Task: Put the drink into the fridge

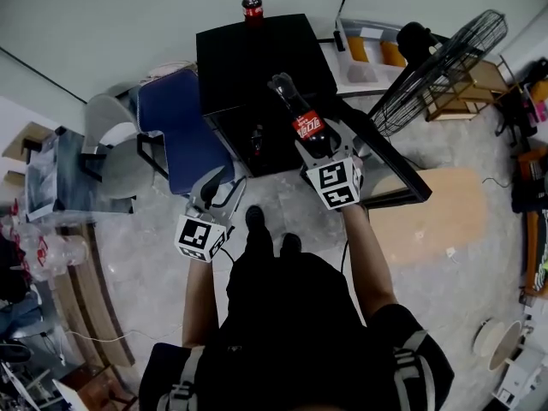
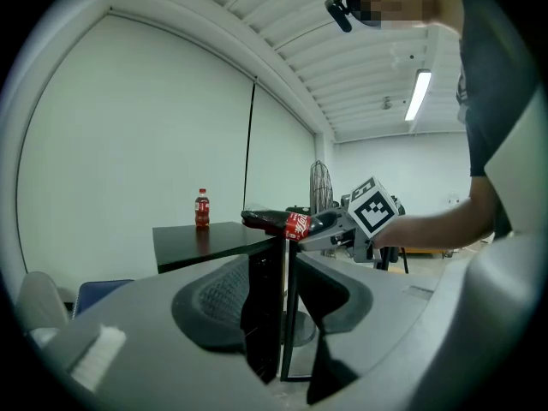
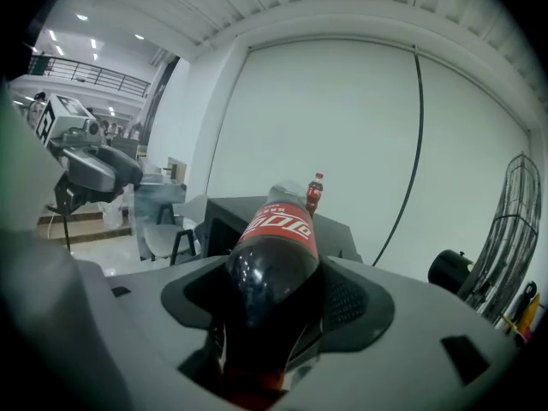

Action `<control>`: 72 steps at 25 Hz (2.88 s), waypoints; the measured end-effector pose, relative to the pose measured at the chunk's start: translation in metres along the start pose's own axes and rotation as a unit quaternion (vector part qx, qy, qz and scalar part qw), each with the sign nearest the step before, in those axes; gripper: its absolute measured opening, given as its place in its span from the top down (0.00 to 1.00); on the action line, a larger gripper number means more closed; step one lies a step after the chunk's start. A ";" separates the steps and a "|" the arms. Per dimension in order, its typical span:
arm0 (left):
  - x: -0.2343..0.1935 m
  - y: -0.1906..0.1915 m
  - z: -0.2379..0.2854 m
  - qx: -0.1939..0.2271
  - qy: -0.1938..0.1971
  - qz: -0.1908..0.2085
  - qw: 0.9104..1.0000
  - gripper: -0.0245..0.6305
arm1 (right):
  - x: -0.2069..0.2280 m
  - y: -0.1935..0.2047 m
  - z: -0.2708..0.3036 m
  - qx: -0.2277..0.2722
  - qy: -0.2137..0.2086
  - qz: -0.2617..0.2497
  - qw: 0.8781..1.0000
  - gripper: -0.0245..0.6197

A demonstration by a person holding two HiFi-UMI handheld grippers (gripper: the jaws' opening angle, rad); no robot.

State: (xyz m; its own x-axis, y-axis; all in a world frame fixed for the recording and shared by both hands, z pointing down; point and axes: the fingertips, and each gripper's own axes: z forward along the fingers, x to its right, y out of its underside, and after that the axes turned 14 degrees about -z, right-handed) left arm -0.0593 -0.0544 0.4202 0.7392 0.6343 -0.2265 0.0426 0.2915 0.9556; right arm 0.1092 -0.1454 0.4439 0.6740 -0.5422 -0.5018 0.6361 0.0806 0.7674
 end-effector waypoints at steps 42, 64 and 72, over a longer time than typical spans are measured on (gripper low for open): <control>-0.044 0.041 0.041 -0.082 0.076 0.057 0.992 0.70 | -0.111 0.076 0.045 -0.045 -0.028 0.059 0.997 0.48; -0.103 0.103 0.067 -0.079 0.057 0.038 0.995 0.70 | -0.170 0.136 0.148 -0.053 -0.047 0.094 0.993 0.48; -0.122 0.129 0.075 -0.073 0.057 0.035 0.995 0.70 | -0.185 0.160 0.190 -0.060 -0.046 0.098 0.992 0.48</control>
State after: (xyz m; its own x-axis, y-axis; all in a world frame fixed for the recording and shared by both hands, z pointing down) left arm -0.0941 -0.1480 0.5848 0.6558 0.7308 -0.1890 -0.1105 0.3407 0.9337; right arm 0.0148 -0.1910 0.7352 0.7554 -0.5794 -0.3060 0.5404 0.2867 0.7911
